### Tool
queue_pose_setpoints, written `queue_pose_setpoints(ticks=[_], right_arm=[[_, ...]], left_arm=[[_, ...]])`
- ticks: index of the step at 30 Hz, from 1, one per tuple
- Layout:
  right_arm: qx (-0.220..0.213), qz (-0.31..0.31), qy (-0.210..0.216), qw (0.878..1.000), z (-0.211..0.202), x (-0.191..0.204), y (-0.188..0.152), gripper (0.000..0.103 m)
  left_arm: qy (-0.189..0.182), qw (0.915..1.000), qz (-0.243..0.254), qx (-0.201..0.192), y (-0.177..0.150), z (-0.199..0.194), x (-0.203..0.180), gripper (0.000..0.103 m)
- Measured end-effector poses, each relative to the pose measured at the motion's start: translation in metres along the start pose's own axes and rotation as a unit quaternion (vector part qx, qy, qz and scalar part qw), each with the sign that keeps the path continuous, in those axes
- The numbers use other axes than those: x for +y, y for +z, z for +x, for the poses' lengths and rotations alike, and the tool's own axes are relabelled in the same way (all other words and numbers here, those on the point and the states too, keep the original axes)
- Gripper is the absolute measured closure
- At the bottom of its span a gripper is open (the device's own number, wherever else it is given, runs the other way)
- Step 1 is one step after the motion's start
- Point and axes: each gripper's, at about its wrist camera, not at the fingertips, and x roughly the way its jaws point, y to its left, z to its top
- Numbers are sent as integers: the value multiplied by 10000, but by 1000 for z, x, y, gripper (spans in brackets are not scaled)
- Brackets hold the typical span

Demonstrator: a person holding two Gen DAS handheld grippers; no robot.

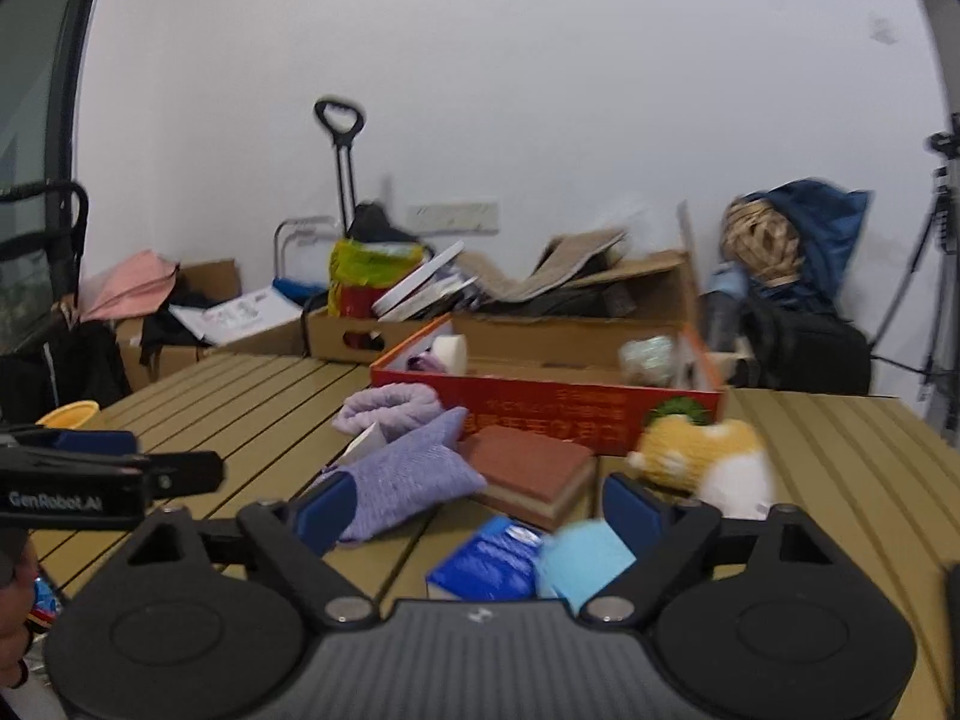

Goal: Organize soft objects
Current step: 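Grasp the lavender knit cloth with both tools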

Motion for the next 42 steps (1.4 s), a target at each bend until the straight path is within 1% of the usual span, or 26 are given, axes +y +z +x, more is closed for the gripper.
queue_pose_setpoints(ticks=[1,2,5,6,7,9,10,11,12,13,14,16,19,21,23,24,26,28,29,30,31,33,36,38,40,42], right_arm=[[79,-42,61,9999,17,0,4,20],[142,-85,107,9998,31,0,7,22],[446,-157,211,9987,79,2,16,33],[516,-113,282,9982,94,2,18,39],[594,-34,356,9976,107,2,19,44],[815,252,532,9949,129,-3,18,62],[898,427,633,9930,137,-5,15,67],[953,467,700,9919,140,-4,11,77],[964,325,720,9922,139,0,8,88],[976,147,721,9925,136,6,6,92],[997,111,775,9919,131,8,4,93],[1187,448,1039,9865,118,5,-1,94],[1446,1013,1168,9773,102,-6,-4,95],[1554,1369,1109,9720,98,-15,-5,95],[1620,1549,1001,9694,96,-22,-11,95],[1633,1565,906,9698,96,-24,-15,95],[1644,1685,915,9676,96,-28,-21,95],[1658,1654,859,9684,99,-30,-22,95],[1663,1596,791,9698,100,-30,-22,95],[1677,1549,753,9707,102,-29,-23,96],[1690,1518,737,9711,103,-29,-23,96],[1688,1391,703,9733,105,-25,-22,95],[1668,1208,670,9763,103,-22,-21,95],[1628,1167,655,9775,102,-21,-20,95],[1503,1046,613,9812,98,-17,-17,95],[1371,843,589,9852,90,-10,-12,97]], left_arm=[[-51,9999,-88,137,3,14,5,13],[-80,9996,-139,242,5,27,8,16],[-86,9992,-3,401,8,64,10,24],[-93,9990,-8,446,6,73,10,29],[-114,9985,-44,530,5,81,10,31],[-237,9971,-94,712,0,91,11,41],[-312,9966,-84,752,-2,92,12,44],[-360,9965,-17,748,-4,92,12,54],[-350,9968,67,720,-6,91,12,58],[-304,9972,117,677,-7,89,13,58],[-230,9976,102,637,-8,85,16,59],[-214,9977,-83,631,-7,79,22,59],[-392,9958,-530,638,-5,71,35,56],[-483,9938,-706,705,-5,69,36,47],[-478,9943,-657,689,-7,67,30,40],[-506,9949,-564,663,-8,66,24,38],[-630,9947,-464,669,-10,66,17,37],[-749,9932,-497,745,-12,69,12,38],[-837,9923,-512,758,-12,70,10,43],[-887,9919,-512,745,-12,71,8,52],[-954,9915,-491,740,-12,71,7,56],[-1128,9898,-431,750,-13,72,5,81],[-1271,9884,-419,719,-13,70,4,91],[-1278,9886,-388,687,-12,69,3,93],[-1141,9910,-291,637,-12,66,1,94],[-1082,9930,-176,443,-8,58,-1,95]])
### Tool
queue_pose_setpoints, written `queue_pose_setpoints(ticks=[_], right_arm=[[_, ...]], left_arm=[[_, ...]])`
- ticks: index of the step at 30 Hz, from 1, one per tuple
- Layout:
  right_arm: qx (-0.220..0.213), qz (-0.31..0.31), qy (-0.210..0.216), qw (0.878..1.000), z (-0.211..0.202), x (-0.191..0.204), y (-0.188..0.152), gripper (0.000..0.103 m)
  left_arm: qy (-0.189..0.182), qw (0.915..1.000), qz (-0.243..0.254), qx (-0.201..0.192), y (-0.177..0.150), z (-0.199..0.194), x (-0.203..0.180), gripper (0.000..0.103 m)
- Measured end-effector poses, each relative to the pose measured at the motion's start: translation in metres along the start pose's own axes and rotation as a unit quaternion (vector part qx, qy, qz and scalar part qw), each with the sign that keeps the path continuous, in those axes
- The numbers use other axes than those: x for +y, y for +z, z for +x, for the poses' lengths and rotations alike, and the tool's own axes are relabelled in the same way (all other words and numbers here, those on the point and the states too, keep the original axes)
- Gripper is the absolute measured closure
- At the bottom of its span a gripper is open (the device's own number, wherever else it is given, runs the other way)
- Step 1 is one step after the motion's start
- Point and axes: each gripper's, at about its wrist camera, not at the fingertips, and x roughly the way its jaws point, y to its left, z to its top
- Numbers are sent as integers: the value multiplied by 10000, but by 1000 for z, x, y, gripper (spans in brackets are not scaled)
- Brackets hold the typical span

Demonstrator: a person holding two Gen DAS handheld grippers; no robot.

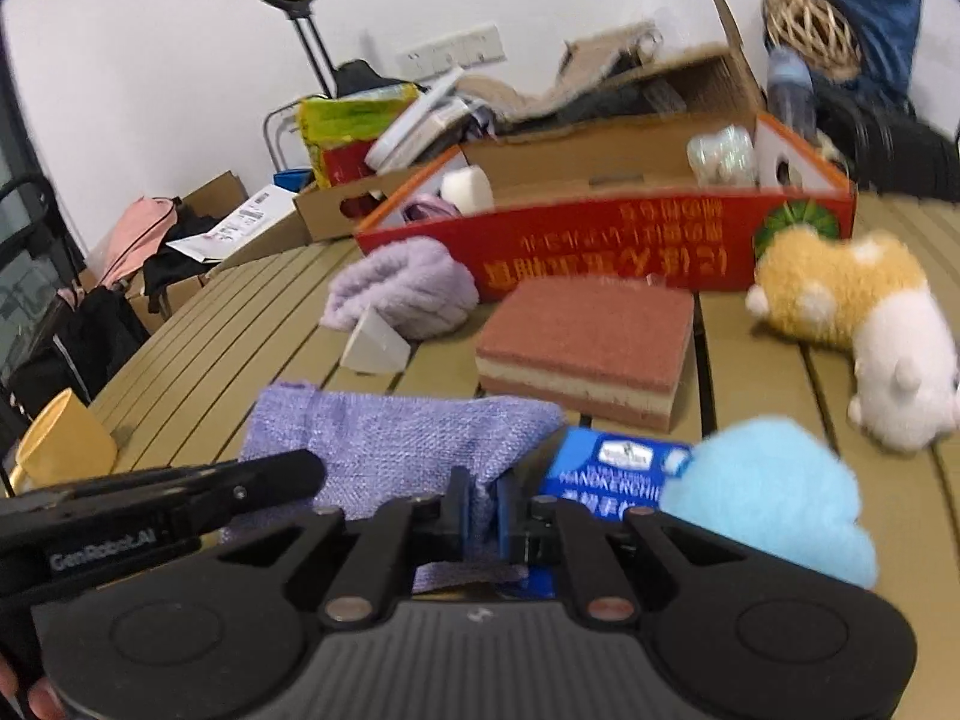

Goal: Organize soft objects
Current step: 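Grasp the lavender knit cloth with both tools, then lift the lavender cloth with both tools toward the box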

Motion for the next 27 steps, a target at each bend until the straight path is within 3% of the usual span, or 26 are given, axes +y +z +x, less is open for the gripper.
queue_pose_setpoints(ticks=[4,9,18,27], right_arm=[[-388,-202,-55,9990,-29,17,2,97],[-849,-175,-59,9962,-92,31,-28,98],[-1492,272,-122,9884,-194,25,-98,98],[-1605,245,-134,9866,-210,22,-98,98]], left_arm=[[71,9990,132,-420,5,-31,-17,96],[209,9962,561,-627,-18,-78,-58,96],[-106,9955,790,-518,-65,-124,-111,96],[-157,9954,786,-518,-64,-127,-124,96]])
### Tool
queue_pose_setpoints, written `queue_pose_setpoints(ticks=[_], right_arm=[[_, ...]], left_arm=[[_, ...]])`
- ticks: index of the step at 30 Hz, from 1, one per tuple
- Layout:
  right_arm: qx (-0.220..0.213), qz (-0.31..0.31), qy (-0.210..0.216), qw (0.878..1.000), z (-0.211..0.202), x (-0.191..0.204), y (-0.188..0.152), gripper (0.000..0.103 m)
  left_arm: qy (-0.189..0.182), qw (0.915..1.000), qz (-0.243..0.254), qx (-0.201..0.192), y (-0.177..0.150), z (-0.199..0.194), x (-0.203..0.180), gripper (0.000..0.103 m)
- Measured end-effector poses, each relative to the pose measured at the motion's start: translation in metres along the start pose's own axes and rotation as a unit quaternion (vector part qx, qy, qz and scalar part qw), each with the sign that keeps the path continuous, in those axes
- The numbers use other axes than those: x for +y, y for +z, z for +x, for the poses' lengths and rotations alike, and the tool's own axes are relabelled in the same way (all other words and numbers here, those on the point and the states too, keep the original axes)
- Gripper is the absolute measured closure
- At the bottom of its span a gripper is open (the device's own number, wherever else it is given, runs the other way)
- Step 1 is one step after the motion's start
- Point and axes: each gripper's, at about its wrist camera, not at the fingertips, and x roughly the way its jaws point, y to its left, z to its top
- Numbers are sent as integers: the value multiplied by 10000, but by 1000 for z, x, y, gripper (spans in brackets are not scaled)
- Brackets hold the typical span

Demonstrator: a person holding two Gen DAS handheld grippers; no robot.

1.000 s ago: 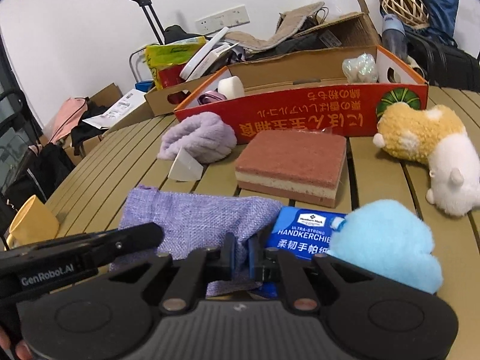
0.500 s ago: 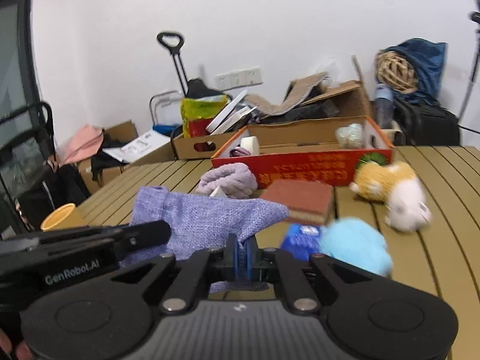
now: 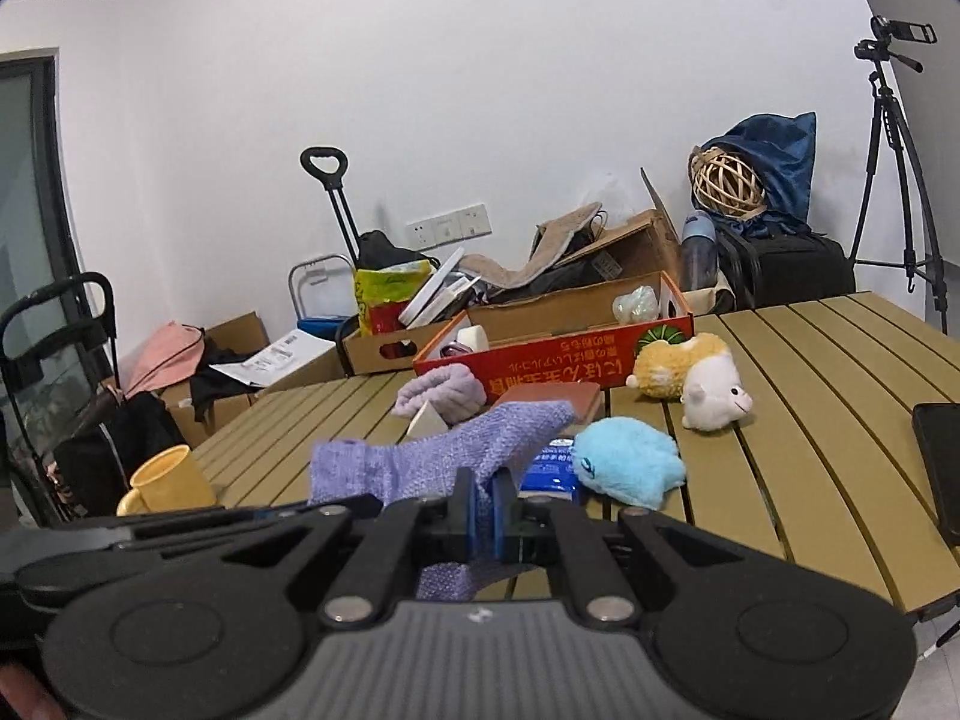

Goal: Organize soft objects
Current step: 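Lift the lavender cloth with both tools toward the box, then lower the lavender cloth into the box and open both tools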

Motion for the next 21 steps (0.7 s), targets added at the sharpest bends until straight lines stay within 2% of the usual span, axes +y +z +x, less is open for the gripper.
queue_pose_setpoints(ticks=[4,8,12,14,18,20,21], right_arm=[[16,-68,86,9999,19,-5,14,98],[-96,-210,215,9995,59,-12,55,98],[-199,-445,303,9984,124,-21,115,98],[-162,-621,312,9975,163,-24,143,98],[104,-720,217,9971,254,-34,191,98],[323,-597,163,9976,299,-42,207,98],[436,-451,105,9980,324,-48,215,98]], left_arm=[[50,9999,115,-3,20,19,5,96],[34,9998,92,-158,64,55,21,96],[23,9996,-21,-271,118,107,48,96],[-3,9998,-117,-166,151,145,68,96],[119,9989,-439,62,207,223,111,96],[130,9987,-461,186,227,261,128,96],[265,9982,-505,187,233,277,137,96]])
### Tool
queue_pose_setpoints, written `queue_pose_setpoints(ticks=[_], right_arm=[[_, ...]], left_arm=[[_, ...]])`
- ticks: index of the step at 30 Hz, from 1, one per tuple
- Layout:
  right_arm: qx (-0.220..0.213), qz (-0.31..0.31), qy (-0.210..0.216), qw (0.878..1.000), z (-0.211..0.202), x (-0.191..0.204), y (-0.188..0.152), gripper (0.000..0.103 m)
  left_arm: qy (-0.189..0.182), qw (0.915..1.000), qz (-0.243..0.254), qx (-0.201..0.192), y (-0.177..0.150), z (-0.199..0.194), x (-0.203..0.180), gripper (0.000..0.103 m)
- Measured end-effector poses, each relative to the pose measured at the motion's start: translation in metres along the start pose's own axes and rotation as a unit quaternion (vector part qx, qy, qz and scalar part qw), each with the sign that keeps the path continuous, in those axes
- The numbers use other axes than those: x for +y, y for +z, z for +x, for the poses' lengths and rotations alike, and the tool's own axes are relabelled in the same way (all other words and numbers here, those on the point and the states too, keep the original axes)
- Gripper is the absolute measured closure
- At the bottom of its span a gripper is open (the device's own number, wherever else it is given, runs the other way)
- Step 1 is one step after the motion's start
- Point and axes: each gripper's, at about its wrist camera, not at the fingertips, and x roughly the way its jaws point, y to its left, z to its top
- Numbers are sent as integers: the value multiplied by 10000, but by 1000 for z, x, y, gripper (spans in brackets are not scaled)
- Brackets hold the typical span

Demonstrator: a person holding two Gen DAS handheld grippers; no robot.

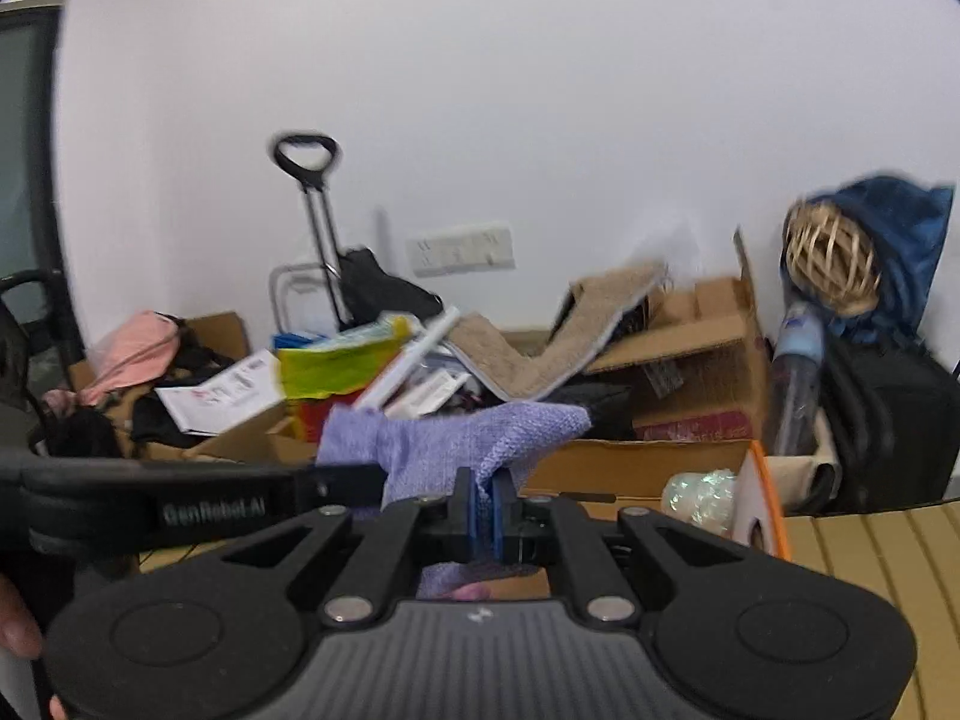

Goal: Organize soft objects
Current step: 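Lower the lavender cloth into the box and open both tools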

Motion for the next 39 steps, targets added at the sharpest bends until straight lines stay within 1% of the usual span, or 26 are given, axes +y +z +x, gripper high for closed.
queue_pose_setpoints(ticks=[3,4,5,6,8,10,11,12,13,14,15,16,17,18,19,20,21,27,30,33,37,39], right_arm=[[275,446,-44,9986,59,-20,18,98],[374,556,-67,9977,76,-26,21,98],[467,673,-96,9966,91,-31,23,98],[559,794,-124,9952,105,-35,24,98],[848,896,-122,9923,134,-41,23,98],[1241,1108,-134,9860,162,-49,14,98],[1344,1162,-161,9839,173,-51,8,95],[1421,1120,-199,9833,180,-52,3,92],[1543,1093,-194,9818,187,-54,-3,90],[1699,1122,-126,9790,193,-57,-9,87],[1873,1197,-55,9750,197,-61,-17,83],[1942,1297,-19,9723,198,-64,-20,82],[1947,1381,36,9711,198,-67,-22,82],[1891,1403,50,9719,196,-67,-20,78],[1827,1399,34,9732,196,-68,-17,74],[1783,1377,-8,9743,194,-67,-15,65],[1740,1346,-39,9755,192,-67,-13,60],[1464,1320,-84,9803,162,-71,4,56],[1304,1206,-187,9839,139,-71,12,52],[1215,1128,-237,9859,114,-69,16,51],[1022,1020,-265,9892,69,-65,15,50],[897,786,-400,9921,43,-60,15,50]], left_arm=[[76,9998,-147,143,16,46,19,96],[96,9996,-130,252,20,64,25,96],[164,9993,-67,319,20,76,28,96],[332,9987,-69,375,20,90,35,96],[476,9974,-89,533,18,111,44,95],[580,9957,-53,723,14,128,54,86],[697,9945,-15,781,9,134,57,71],[736,9940,-12,804,4,135,61,56],[722,9938,27,847,0,138,64,52],[714,9936,105,873,-5,140,68,51],[756,9930,132,894,-8,143,71,49],[753,9933,66,880,-9,143,74,48],[691,9941,-48,835,-8,142,78,43],[694,9943,-146,798,-6,141,80,37],[759,9941,-150,763,-4,140,80,35],[838,9935,-89,759,-2,140,79,35],[876,9931,-56,774,0,140,79,34],[881,9939,31,660,8,116,71,31],[842,9947,115,570,10,96,64,31],[852,9950,250,451,10,73,53,30],[854,9954,313,311,5,31,41,30],[872,9952,426,137,0,2,33,30]])
